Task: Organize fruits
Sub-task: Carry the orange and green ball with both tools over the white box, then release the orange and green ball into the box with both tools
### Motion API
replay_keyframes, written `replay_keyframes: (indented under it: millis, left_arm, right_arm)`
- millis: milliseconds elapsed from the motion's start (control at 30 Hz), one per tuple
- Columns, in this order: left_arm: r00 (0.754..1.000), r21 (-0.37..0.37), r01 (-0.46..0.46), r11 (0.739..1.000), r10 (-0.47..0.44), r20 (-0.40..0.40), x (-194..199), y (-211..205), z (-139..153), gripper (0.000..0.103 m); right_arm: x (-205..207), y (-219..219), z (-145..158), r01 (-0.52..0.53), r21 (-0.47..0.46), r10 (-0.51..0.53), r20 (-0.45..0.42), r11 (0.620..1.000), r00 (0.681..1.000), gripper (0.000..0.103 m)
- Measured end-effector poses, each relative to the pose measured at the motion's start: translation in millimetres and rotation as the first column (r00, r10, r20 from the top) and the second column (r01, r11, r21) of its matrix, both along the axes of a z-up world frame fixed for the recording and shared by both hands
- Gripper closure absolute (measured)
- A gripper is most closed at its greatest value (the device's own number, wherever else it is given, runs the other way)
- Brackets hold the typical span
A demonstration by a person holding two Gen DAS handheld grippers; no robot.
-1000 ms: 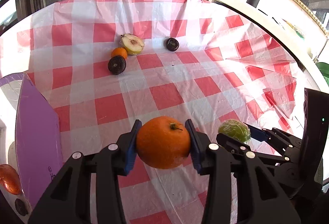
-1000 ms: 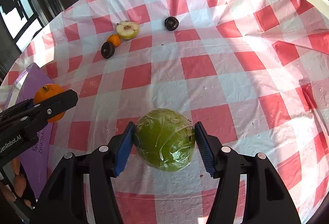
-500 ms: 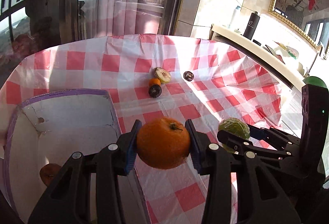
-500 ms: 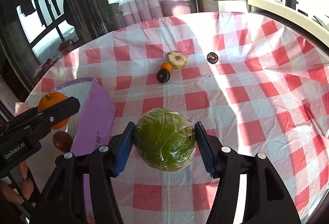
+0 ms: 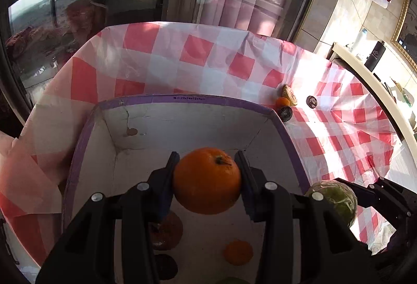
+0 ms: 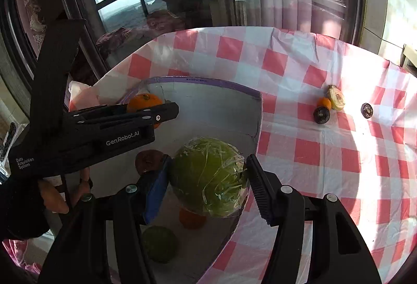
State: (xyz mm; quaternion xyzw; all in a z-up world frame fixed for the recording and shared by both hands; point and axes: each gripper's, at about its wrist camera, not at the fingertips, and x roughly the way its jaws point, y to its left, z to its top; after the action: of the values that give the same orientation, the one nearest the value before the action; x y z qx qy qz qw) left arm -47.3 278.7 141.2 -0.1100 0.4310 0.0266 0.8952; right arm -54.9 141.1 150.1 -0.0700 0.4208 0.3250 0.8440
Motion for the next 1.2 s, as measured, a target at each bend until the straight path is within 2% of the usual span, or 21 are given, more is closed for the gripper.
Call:
replay_keyframes:
  millis: [100,233,367,533,800,933,1133,1200]
  left_arm:
    - [0.999,0.006,0.012,1.000,-0.011,-0.051,17.7,16.9,-16.6,0.059]
    - [0.994,0.057,0.036,0.998,-0.030,-0.103,34.3,30.1,-37.6,0.059]
    - [0.991,0.076,0.034,0.997,-0.023,-0.135,35.3,39.3,-52.5,0.059]
    - [0.982,0.065,0.014,0.998,-0.002,-0.187,32.9,48.1,-71.6,0.059]
    - [0.968,0.085,0.034,0.996,-0.011,-0.249,37.6,47.1,-90.4,0.058]
    - [0.968,0.084,0.037,0.996,-0.015,-0.249,36.6,49.3,-92.6,0.057]
    - [0.967,0.083,0.073,0.994,-0.051,-0.248,35.0,43.4,-90.8,0.046]
    - [0.966,0.082,0.098,0.992,-0.075,-0.246,34.0,38.5,-90.0,0.037]
  right_arm:
    - [5.0,32.3,-14.8,-0.078,-0.103,0.074,-0.041,0.992,0.996,0.045]
    - [10.4,64.4,-40.7,-0.128,-0.229,0.108,-0.095,0.965,0.990,0.045]
    - [8.6,82.5,-56.7,-0.150,-0.303,0.126,-0.097,0.941,0.987,0.045]
    - [12.0,90.3,-68.5,-0.132,-0.347,0.104,-0.100,0.929,0.990,0.045]
    - [21.8,103.9,-81.8,-0.122,-0.419,0.084,-0.108,0.900,0.991,0.045]
    - [24.6,106.8,-83.5,-0.129,-0.432,0.088,-0.113,0.893,0.990,0.045]
    - [32.9,113.2,-83.5,-0.123,-0.422,0.078,-0.123,0.898,0.989,0.044]
    - [33.4,110.3,-79.1,-0.111,-0.405,0.073,-0.109,0.908,0.991,0.036]
